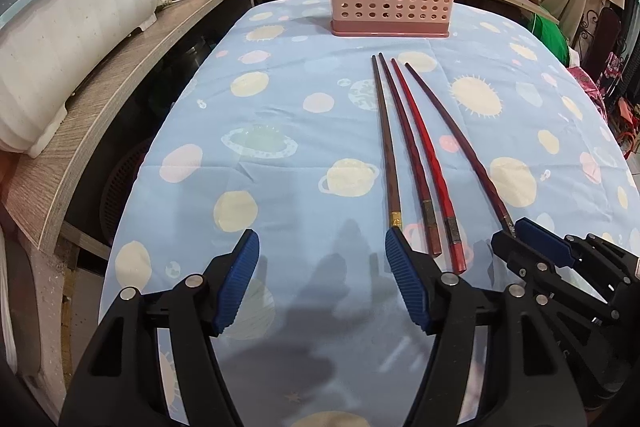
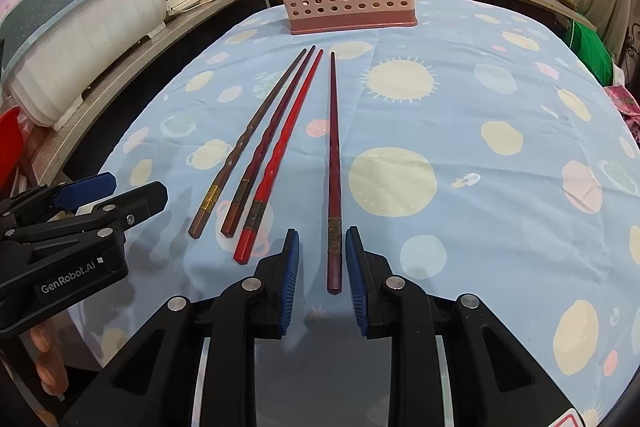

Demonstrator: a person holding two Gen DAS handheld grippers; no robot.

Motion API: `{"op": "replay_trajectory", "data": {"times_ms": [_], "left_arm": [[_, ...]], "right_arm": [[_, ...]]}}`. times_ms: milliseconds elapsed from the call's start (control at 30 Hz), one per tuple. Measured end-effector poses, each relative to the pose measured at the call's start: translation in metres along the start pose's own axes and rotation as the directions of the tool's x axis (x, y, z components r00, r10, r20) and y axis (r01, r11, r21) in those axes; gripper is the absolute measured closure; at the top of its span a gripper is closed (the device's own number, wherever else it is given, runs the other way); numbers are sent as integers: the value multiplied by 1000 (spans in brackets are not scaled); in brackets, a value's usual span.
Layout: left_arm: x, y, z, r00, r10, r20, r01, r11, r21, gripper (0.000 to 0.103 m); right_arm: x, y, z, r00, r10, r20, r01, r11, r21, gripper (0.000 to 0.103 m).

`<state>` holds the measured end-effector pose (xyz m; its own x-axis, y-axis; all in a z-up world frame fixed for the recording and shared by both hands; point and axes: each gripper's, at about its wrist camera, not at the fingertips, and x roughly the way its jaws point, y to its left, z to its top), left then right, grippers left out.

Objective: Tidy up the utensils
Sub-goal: 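Close the right tool on a dark red chopstick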

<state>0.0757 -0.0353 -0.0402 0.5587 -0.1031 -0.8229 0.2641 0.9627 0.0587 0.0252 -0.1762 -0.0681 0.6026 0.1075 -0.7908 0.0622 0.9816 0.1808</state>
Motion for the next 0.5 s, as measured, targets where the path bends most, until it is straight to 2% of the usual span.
{"op": "replay_trajectory", "data": {"times_ms": [300,500], "left_arm": [[1,2,-3,1000,-1,-8,1,1000,-9,40],[3,0,-4,1000,-15,-15,15,1000,-8,40]], "right_arm": [[0,-1,0,1000,-2,3,2,1000,2,81],[-1,-8,0,1000,-28,6,28,1000,4,96]]}}
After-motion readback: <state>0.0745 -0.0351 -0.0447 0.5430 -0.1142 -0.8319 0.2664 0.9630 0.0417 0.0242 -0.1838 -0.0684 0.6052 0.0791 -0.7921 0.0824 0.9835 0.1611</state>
